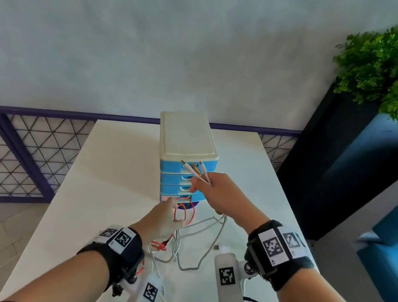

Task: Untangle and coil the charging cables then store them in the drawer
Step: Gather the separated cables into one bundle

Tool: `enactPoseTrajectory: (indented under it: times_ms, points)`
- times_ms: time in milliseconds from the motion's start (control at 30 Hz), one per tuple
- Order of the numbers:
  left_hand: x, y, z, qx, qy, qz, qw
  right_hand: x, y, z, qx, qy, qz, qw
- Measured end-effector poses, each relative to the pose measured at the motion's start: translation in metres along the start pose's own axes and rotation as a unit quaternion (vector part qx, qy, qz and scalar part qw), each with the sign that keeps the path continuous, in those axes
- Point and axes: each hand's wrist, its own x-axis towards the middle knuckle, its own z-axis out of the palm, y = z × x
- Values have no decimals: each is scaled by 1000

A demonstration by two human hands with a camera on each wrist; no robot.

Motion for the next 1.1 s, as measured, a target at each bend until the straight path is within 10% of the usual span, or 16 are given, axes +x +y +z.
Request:
enactPoseTrajectory:
  times_ms: [233, 567, 1100]
  points:
    - [10, -9, 3, -150, -22, -132, 980, -3, 6, 0, -4, -11, 7, 1000]
    - [-2, 56, -55, -297, -25, 43, 953, 13, 25, 12, -13, 8, 33, 999]
    - [-9, 19, -103, -43, 17, 80, 996, 21, 17, -3, 124, 123, 26, 984]
